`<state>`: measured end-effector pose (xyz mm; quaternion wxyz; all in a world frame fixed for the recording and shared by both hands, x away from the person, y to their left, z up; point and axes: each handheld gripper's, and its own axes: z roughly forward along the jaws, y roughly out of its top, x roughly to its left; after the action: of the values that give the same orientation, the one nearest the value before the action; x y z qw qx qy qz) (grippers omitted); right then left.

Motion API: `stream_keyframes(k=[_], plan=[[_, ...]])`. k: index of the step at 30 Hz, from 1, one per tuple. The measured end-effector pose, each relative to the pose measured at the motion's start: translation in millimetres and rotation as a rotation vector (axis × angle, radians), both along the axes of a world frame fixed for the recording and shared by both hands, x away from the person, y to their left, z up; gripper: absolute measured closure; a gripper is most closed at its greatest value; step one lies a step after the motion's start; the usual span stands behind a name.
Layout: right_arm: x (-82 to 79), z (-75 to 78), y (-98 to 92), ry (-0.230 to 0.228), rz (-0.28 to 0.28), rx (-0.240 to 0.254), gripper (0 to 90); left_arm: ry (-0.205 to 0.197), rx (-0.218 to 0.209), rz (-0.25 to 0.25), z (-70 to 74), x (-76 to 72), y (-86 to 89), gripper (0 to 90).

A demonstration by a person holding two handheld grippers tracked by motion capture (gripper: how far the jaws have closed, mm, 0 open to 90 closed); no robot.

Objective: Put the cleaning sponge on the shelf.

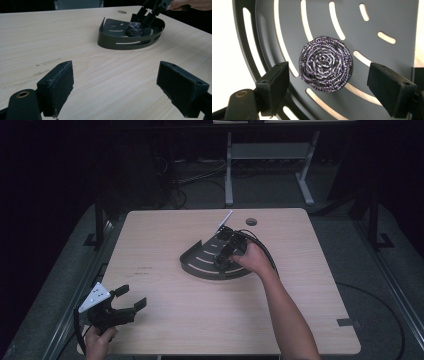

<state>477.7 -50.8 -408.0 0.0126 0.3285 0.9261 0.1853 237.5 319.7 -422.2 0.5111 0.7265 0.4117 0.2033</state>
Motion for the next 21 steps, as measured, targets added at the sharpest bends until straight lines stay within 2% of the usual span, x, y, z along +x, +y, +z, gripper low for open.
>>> stream_keyframes(k=[7,21], plan=[[-4.0,8.1,-2.4,-0.009,0.009,0.02,17.1,0.003,0.001,-0.002,0.2,-0.6,-1.7,13.3],[-14.5,22.9,-10.0,-0.033,0.012,0.018,16.6,-0.002,0.007,-0.004,1.0,-2.6,-1.9,13.3]])
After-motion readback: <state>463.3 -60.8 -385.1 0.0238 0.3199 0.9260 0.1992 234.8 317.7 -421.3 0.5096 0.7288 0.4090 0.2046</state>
